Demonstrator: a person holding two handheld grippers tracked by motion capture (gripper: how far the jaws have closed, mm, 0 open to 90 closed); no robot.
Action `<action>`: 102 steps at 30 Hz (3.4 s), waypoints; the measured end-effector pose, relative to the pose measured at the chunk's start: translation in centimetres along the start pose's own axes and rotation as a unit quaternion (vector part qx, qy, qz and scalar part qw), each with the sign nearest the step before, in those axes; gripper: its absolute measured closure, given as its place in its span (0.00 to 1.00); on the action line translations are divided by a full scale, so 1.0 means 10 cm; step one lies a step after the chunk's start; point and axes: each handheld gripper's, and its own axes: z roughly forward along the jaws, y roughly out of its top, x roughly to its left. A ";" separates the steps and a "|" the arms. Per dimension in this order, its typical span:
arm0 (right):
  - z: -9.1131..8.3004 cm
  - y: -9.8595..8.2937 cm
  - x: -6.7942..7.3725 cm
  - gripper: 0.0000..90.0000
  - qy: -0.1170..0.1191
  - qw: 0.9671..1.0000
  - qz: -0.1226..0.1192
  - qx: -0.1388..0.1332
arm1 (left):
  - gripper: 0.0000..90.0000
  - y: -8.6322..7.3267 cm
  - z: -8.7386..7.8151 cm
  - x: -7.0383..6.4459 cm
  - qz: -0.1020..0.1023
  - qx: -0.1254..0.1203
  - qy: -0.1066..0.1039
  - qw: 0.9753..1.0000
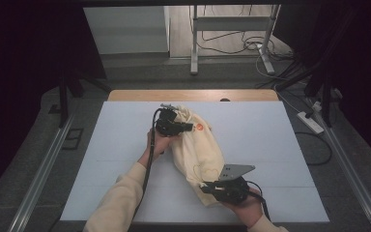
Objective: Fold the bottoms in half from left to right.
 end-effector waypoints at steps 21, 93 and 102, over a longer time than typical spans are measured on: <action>-0.08 -0.11 -0.09 0.91 -0.012 1.000 0.017 0.006 | 0.90 0.02 0.18 -0.02 -0.005 0.011 0.004 1.000; -0.33 0.08 -0.51 0.47 -0.088 0.994 0.060 0.013 | 0.38 -0.44 -0.38 -0.15 0.042 -0.003 0.039 0.998; -0.30 0.23 -0.68 0.47 -0.116 0.991 0.062 0.012 | 0.37 -0.60 -0.54 -0.16 0.035 -0.008 0.044 0.998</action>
